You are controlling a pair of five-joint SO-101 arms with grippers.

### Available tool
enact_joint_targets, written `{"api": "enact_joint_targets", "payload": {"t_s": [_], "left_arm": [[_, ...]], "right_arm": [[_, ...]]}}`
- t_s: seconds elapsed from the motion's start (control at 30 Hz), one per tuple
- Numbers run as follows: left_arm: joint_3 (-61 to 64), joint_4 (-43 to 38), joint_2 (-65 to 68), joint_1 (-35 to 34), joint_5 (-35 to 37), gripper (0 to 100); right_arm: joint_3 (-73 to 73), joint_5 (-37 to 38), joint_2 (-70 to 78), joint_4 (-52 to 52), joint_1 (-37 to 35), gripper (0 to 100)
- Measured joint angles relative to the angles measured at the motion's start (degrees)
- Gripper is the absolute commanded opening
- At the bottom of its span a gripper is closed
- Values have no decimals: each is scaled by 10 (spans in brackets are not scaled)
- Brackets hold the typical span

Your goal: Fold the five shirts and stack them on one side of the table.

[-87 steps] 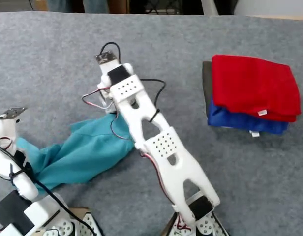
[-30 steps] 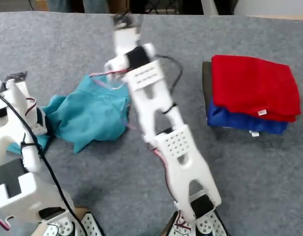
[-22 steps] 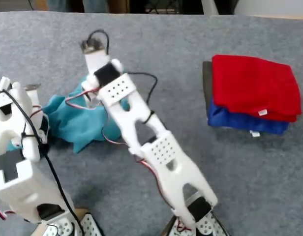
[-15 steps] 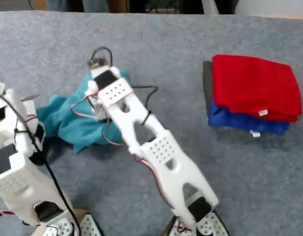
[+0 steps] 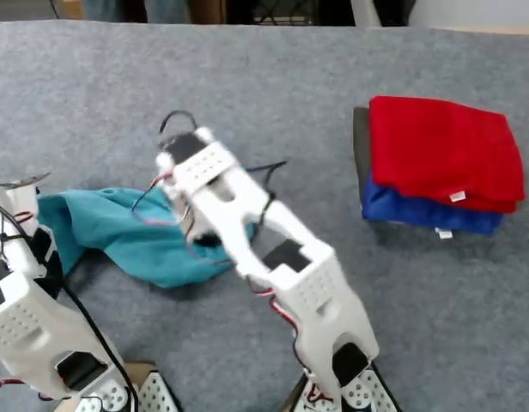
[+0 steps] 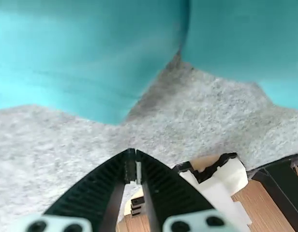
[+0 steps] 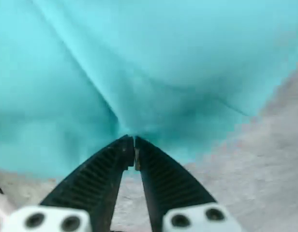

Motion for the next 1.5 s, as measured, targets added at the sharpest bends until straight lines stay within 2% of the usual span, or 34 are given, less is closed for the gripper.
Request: {"api": "enact_joint_targets", "payload": {"t_s": [0.1,0.27,0.33,0.5,0.73,1.07,1.5], "left_arm": [[-17,0,0,0,0,29],[-30,0,0,0,0,29],[-31,0,4,0,0,29],[-31,0,4,0,0,29],[-31,0,4,0,0,29],[-31,0,4,0,0,29],[-31,0,4,0,0,29]], "right_arm": [[-47,13,-13,0,31,171],[-149,15,-47,-1,64,172],[-173,15,-47,-33,77,173],[-187,15,31,-133,125,174],[-190,15,134,-208,129,174],[-301,30,222,-213,128,174],[-469,39,326,-136,131,174]]}}
